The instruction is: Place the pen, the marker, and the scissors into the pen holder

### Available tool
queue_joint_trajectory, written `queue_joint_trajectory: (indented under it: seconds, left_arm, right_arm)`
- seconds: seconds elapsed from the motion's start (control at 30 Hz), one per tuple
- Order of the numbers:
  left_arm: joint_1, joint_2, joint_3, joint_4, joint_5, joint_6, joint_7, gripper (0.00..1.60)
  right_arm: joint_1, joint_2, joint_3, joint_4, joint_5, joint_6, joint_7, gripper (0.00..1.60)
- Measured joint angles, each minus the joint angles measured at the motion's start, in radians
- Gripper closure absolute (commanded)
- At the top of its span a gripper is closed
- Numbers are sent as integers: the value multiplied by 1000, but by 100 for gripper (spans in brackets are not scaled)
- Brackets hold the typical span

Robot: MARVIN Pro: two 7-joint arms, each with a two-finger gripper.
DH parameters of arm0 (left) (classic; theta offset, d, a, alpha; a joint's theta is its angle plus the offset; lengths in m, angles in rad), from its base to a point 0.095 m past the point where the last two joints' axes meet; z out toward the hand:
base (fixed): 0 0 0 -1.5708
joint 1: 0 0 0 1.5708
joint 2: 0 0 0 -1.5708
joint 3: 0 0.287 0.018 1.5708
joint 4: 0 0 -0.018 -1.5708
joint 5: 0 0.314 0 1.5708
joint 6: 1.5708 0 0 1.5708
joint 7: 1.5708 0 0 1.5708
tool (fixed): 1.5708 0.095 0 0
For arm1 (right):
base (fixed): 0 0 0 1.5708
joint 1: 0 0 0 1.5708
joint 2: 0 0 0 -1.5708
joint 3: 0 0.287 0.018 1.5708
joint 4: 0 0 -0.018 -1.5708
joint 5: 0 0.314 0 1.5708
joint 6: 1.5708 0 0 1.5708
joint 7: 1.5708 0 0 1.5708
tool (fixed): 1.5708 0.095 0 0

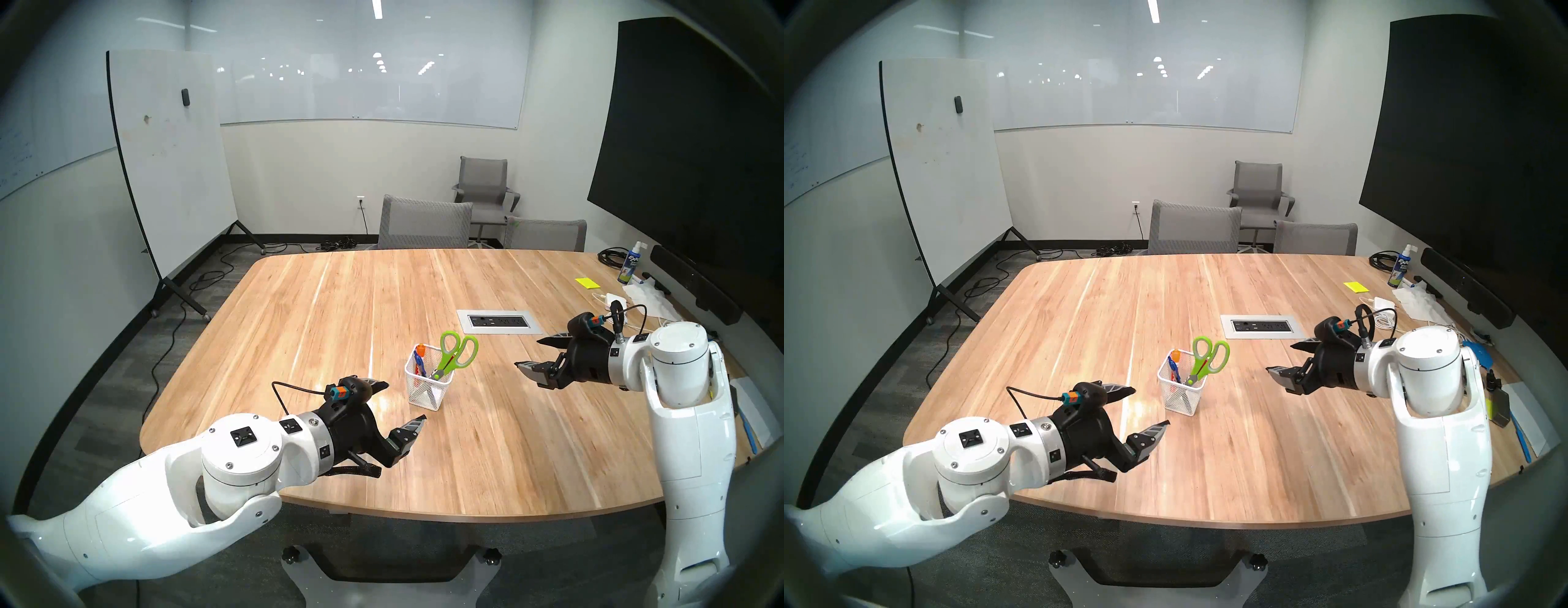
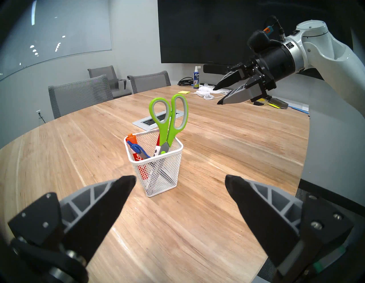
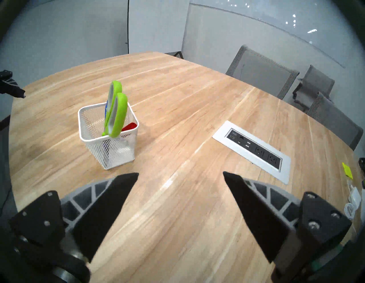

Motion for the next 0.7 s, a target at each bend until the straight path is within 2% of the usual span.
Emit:
queue_joint_trajectory:
  seconds: [0.2,0.27,0.7]
  left_arm:
    - [0,0,0,0,0,0,0,0]
    - [0,0,0,0,0,0,0,0]
    - [-1,0,0,0,0,0,0,0]
  right_arm:
    - [26,64,0,36,47,29,-31,0]
    - [24,96,1,34,91,35,-38,0]
    - [-59,234,2,27,274,13,-21,0]
